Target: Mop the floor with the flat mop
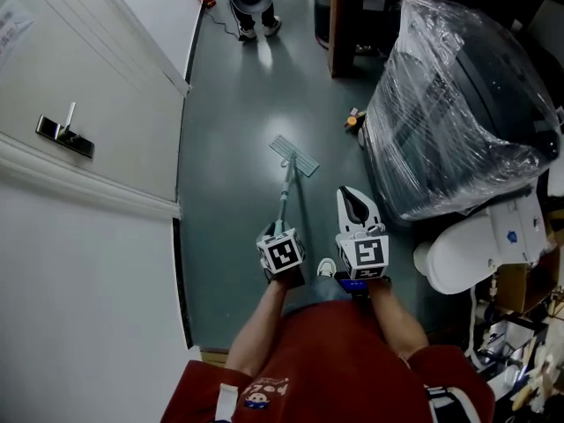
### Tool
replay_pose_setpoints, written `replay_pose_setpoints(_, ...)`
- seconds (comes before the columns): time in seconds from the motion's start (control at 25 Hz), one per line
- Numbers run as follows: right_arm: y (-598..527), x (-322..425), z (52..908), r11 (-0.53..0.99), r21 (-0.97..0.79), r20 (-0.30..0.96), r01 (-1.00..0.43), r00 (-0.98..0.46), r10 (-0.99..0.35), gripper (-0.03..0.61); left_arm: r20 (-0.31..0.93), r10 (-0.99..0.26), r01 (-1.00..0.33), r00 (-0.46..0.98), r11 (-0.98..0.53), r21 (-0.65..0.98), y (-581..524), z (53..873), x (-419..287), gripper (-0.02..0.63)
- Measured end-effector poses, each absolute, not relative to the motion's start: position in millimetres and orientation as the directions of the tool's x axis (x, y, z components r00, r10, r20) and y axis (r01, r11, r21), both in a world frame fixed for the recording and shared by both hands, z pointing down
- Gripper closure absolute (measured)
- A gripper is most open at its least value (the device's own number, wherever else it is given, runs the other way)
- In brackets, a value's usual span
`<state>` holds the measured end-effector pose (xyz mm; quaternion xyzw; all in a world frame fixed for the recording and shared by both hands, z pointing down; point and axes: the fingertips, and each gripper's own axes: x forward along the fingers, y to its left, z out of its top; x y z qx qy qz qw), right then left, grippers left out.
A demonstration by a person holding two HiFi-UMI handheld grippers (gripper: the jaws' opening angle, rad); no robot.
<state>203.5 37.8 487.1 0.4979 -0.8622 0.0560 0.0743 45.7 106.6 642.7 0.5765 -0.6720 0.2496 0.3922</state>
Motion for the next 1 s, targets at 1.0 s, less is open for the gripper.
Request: replay_pose_setpoints(1.0,-219.8,132.3,499.3,0.480,-0.017,0.204,-0.877,-0.473,-0.857,0.560,0.796,-0.605,-0.971,0.003,0.188,0.146,-159.0,652.5,-20.1,0.492)
